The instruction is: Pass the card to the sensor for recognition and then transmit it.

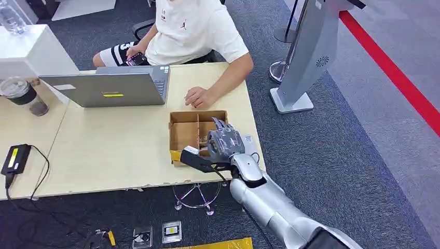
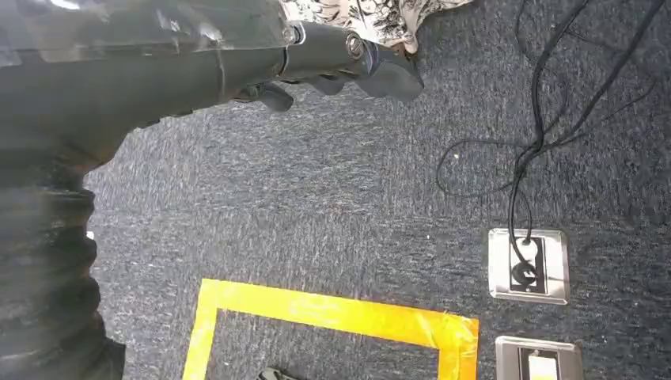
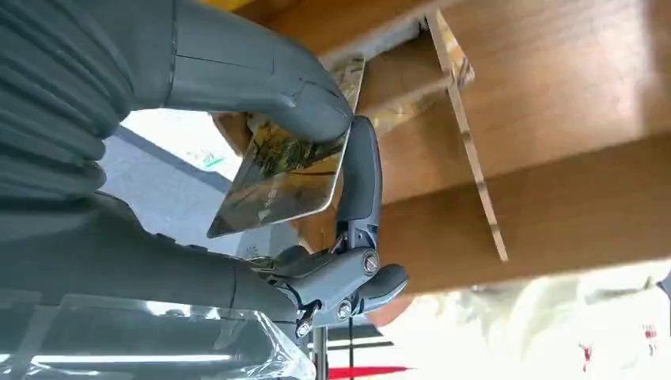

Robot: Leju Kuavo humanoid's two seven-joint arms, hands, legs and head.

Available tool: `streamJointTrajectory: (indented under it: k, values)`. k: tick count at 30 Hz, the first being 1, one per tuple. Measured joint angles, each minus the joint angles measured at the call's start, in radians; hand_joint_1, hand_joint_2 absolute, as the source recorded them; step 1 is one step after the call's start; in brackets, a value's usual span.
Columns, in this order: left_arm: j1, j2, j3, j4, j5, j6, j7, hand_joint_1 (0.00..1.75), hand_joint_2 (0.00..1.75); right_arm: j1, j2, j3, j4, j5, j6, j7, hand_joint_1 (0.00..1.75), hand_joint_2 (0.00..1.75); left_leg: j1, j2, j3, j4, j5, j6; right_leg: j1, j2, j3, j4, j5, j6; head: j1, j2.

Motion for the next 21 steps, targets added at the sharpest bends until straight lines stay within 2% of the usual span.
streamJointTrajectory:
  k: [3, 11, 21]
  values:
    - [0.001, 0.000, 0.000, 0.000, 0.000, -0.003, 0.000, 0.00, 1.75, -0.005, -0.006, -0.001, -0.036, 0.028, -0.020, 0.007, 1.75, 1.75, 0.000, 0.000, 0.000, 0.000, 0.000, 0.000, 0.000, 0.000, 0.000, 0.000, 0.000, 0.000, 0.000, 0.000]
    - [0.001, 0.000, 0.000, 0.000, -0.013, -0.009, -0.002, 0.00, 1.75, -0.016, -0.039, -0.034, -0.251, 0.087, 0.034, 0.052, 1.75, 1.75, 0.000, 0.000, 0.000, 0.000, 0.000, 0.000, 0.000, 0.000, 0.000, 0.000, 0.000, 0.000, 0.000, 0.000]
    - [0.000, 0.000, 0.000, 0.000, -0.036, -0.014, -0.002, 0.00, 1.75, -0.015, -0.076, -0.065, -0.488, 0.114, 0.073, 0.066, 1.75, 1.75, 0.000, 0.001, 0.001, 0.000, 0.000, 0.000, 0.000, 0.000, 0.000, 0.000, 0.000, 0.000, 0.000, 0.000]
